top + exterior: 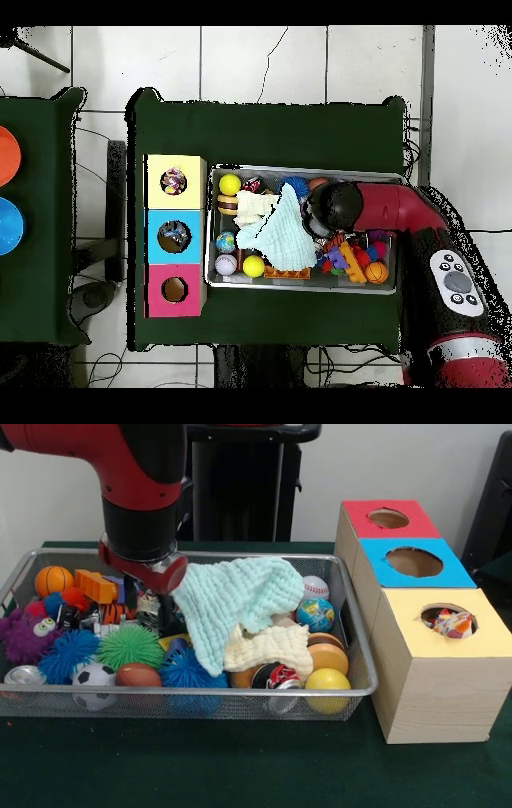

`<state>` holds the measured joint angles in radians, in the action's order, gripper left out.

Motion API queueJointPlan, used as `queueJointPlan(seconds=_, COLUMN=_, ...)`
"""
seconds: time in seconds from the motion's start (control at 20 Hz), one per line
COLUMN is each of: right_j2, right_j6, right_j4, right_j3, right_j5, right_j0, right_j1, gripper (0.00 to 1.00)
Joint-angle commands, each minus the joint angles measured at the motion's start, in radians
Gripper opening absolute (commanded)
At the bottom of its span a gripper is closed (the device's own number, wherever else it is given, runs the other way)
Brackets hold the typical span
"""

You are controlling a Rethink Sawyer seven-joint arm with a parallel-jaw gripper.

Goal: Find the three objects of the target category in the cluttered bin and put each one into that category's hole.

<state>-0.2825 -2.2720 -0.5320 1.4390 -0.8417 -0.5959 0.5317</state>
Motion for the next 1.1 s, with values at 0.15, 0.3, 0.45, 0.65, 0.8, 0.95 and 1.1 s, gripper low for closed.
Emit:
queueJointPlan(seconds=0.15, right_j2=0.027, right_j6=0.040, right_j4=-0.038, right_j3=0.068, right_j5=0.047, right_j0=0.021, right_j1=0.055, gripper=1.00)
queueJointPlan(seconds=0.3, right_j2=0.029, right_j6=0.023, right_j4=-0.037, right_j3=0.065, right_j5=0.057, right_j0=0.026, right_j1=0.043, gripper=1.00)
queueJointPlan(seconds=0.45, right_j2=0.028, right_j6=0.026, right_j4=-0.041, right_j3=0.038, right_j5=0.061, right_j0=0.026, right_j1=0.022, gripper=1.00)
queueJointPlan(seconds=0.65, right_j2=0.022, right_j6=0.033, right_j4=-0.049, right_j3=0.041, right_j5=0.093, right_j0=0.018, right_j1=0.008, gripper=1.00)
queueJointPlan(seconds=0.8, right_j2=0.018, right_j6=0.029, right_j4=-0.062, right_j3=0.039, right_j5=0.153, right_j0=0.005, right_j1=-0.021, gripper=1.00)
queueJointPlan(seconds=0.95, right_j2=0.035, right_j6=0.014, right_j4=-0.094, right_j3=0.045, right_j5=0.227, right_j0=0.006, right_j1=-0.034, gripper=1.00)
queueJointPlan(seconds=1.1, right_j2=0.053, right_j6=0.013, right_j4=-0.105, right_j3=0.035, right_j5=0.255, right_j0=0.016, right_j1=-0.040, gripper=1.00)
